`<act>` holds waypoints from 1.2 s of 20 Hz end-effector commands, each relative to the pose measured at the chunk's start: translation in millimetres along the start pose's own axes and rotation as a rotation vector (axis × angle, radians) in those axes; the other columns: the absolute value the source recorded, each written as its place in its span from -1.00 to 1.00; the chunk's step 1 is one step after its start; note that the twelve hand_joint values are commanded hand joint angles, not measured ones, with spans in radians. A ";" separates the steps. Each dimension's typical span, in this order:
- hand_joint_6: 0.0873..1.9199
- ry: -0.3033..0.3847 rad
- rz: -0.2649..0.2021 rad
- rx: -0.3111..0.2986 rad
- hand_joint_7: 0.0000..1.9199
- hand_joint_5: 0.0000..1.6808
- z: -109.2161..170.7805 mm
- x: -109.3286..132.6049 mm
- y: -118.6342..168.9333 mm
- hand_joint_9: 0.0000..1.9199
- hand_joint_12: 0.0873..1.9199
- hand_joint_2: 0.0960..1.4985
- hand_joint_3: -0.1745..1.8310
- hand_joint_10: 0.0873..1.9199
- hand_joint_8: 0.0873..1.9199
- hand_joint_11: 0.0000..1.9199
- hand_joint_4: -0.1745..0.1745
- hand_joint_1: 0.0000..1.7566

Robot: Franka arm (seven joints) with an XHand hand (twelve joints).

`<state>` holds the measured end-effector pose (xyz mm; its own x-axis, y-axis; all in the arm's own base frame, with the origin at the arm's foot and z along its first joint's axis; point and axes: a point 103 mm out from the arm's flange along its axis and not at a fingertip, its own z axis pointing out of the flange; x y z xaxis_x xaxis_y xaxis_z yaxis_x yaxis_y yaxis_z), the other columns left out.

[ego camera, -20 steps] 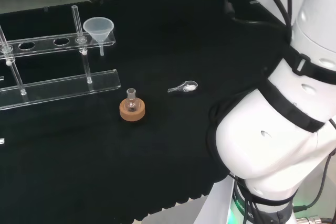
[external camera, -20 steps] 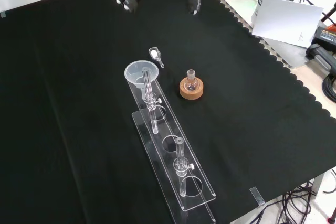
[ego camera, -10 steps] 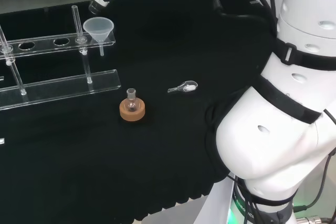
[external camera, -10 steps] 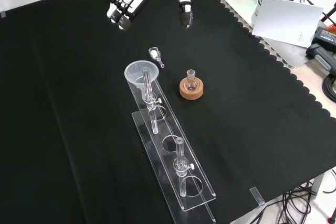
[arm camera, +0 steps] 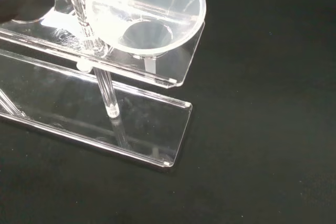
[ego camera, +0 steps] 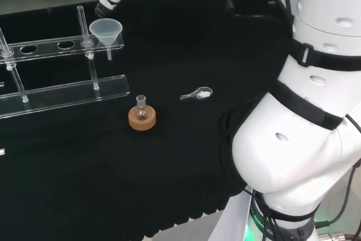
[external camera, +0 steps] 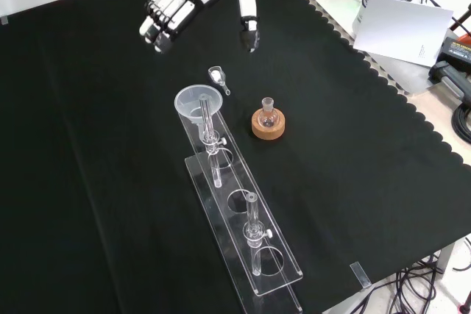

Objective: Pick up the funnel from the transparent funnel stand.

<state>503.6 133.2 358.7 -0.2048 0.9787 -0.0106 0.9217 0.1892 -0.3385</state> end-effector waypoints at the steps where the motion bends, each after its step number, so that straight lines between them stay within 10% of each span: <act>1: -1.00 0.015 0.003 0.054 -1.00 -1.00 14.7 7.1 32.9 -1.00 -0.17 -0.29 -0.82 -1.00 -1.00 -1.00 0.05 -0.24; 24: -1.00 0.042 -0.003 0.175 -1.00 -1.00 67.6 17.9 65.5 -1.00 -0.24 -0.28 -0.82 -1.00 -1.00 -1.00 0.03 -0.27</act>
<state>539.1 152.5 277.5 -0.1933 0.9805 0.0347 0.8519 0.1852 -0.4899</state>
